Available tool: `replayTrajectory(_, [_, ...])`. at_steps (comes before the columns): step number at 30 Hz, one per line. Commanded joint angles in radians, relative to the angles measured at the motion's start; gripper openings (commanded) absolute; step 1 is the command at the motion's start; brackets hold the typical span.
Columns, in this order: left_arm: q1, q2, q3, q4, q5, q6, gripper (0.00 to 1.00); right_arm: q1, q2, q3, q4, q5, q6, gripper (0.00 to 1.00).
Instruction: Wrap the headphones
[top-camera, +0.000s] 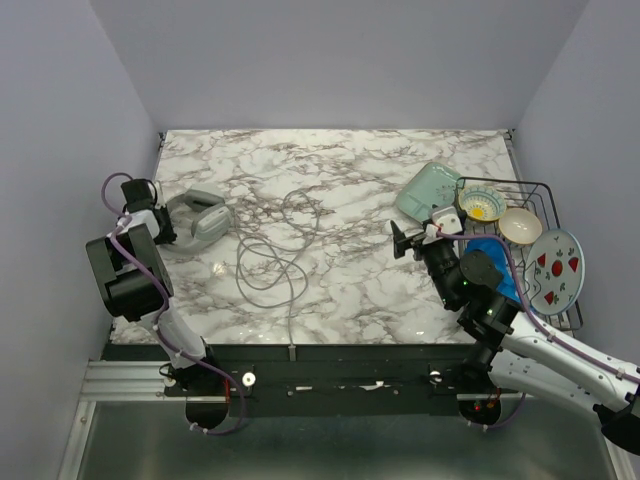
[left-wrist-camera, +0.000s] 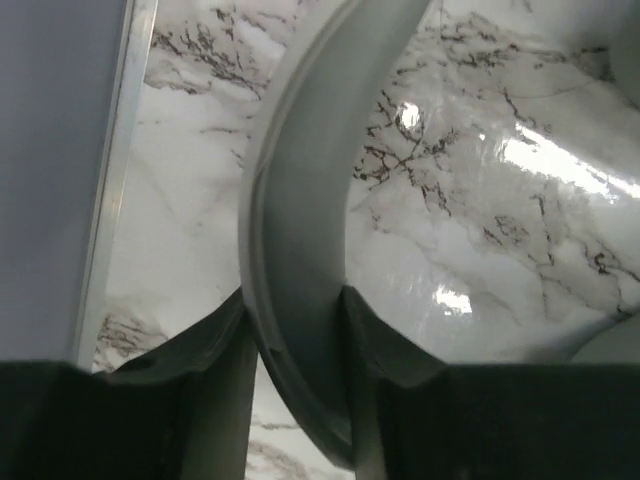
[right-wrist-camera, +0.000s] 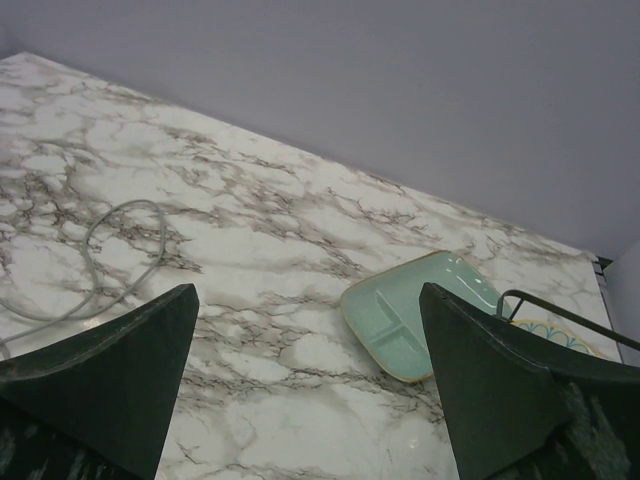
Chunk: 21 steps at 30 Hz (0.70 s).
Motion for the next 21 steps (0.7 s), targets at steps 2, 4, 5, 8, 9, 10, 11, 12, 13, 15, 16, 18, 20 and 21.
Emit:
replayTrajectory(2, [-0.031,-0.003,-0.01,-0.008,-0.007,0.025,0.08,0.001,-0.007,-0.004,0.003,-0.025,0.003,1.0])
replayTrajectory(4, [-0.039,-0.04,-0.028,-0.002,0.022,0.029,0.0,0.003,-0.006,-0.004,0.002,-0.035,0.003,1.0])
replayTrajectory(5, [-0.049,-0.052,-0.031,-0.002,0.028,0.04,0.0,0.001,-0.004,-0.004,-0.001,-0.042,0.002,1.0])
replayTrajectory(8, [-0.075,-0.127,-0.044,-0.02,0.062,0.055,0.0,0.001,0.002,0.002,-0.015,-0.066,0.003,1.0])
replayTrajectory(9, [-0.086,-0.183,-0.048,-0.026,0.071,0.06,0.0,0.002,0.006,0.013,-0.021,-0.09,0.003,1.0])
replayTrajectory(10, [-0.098,-0.216,-0.056,-0.034,0.079,0.064,0.0,0.001,0.006,0.016,-0.035,-0.107,-0.001,1.0])
replayTrajectory(11, [-0.114,-0.251,-0.059,-0.049,0.082,0.067,0.0,0.001,0.006,0.022,-0.043,-0.126,-0.003,1.0])
replayTrajectory(12, [-0.155,-0.323,-0.06,-0.06,0.082,0.08,0.0,0.001,0.014,0.028,-0.053,-0.175,-0.004,1.0])
replayTrajectory(13, [-0.178,-0.359,-0.061,-0.069,0.08,0.086,0.0,0.002,0.017,0.053,-0.084,-0.204,-0.003,1.0])
replayTrajectory(15, [-0.253,-0.46,-0.054,-0.092,0.067,0.095,0.0,0.002,0.032,0.083,-0.107,-0.274,0.031,1.0])
replayTrajectory(16, [-0.276,-0.489,-0.041,-0.099,0.067,0.095,0.0,0.003,0.06,0.106,-0.133,-0.293,0.048,1.0])
replayTrajectory(18, [-0.313,-0.558,-0.015,-0.126,0.067,0.087,0.0,0.001,0.092,0.181,-0.174,-0.365,0.08,1.0])
replayTrajectory(20, [-0.358,-0.589,0.05,-0.175,0.071,0.061,0.0,0.002,0.147,0.256,-0.228,-0.394,0.098,1.0])
replayTrajectory(21, [-0.368,-0.613,0.076,-0.195,0.095,0.049,0.0,0.003,0.164,0.274,-0.236,-0.423,0.112,1.0])
